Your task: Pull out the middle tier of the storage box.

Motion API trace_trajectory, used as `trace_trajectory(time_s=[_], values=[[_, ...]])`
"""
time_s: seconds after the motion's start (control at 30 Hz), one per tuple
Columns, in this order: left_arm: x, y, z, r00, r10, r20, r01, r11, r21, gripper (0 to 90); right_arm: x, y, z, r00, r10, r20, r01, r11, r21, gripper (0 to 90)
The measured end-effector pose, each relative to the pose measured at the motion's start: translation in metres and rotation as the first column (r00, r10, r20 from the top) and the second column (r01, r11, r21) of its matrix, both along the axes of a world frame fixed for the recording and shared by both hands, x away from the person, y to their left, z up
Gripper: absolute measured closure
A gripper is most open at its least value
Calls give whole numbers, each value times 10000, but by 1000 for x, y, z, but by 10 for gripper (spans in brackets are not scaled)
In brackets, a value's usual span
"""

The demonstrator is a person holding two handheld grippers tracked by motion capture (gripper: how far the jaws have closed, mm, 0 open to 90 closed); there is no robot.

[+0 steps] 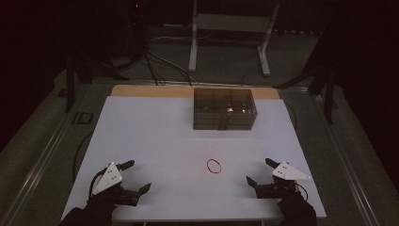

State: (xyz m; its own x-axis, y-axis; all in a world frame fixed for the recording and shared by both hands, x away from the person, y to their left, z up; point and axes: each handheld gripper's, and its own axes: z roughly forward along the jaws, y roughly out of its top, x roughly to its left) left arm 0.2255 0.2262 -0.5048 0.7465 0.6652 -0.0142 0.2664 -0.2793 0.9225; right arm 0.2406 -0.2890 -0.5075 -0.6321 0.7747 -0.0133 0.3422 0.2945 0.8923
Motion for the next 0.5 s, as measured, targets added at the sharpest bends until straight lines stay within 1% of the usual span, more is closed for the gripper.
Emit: trace_trajectory(time_s=[0.1,0.13,0.23,0.3,0.37,0.4,0.5], values=[[0,0,0,10000,28,25,-28,10000,53,22,-1,0,1,10000,22,21,-22,10000,29,2],[0,0,-1,9999,91,-49,-91,9999,44,22,0,-1,0,10000,65,20,-66,9999,104,3],[-1,1,-1,9998,176,-96,-176,9998,59,22,2,0,0,10000,80,-27,-80,9999,103,3],[-2,2,-1,9996,263,-122,-263,9997,-1,22,4,1,-1,9999,166,-13,-166,9998,128,3],[-4,4,-1,9995,314,-75,-314,9995,-21,22,6,3,-1,9997,260,-9,-260,9996,90,3],[-4,5,0,9993,363,-83,-364,9993,-109,22,7,6,-2,9992,404,-34,-403,9992,57,3],[-5,7,0,9992,402,-68,-403,9990,-174,22,8,8,-3,9988,496,-31,-496,9988,-24,3]])
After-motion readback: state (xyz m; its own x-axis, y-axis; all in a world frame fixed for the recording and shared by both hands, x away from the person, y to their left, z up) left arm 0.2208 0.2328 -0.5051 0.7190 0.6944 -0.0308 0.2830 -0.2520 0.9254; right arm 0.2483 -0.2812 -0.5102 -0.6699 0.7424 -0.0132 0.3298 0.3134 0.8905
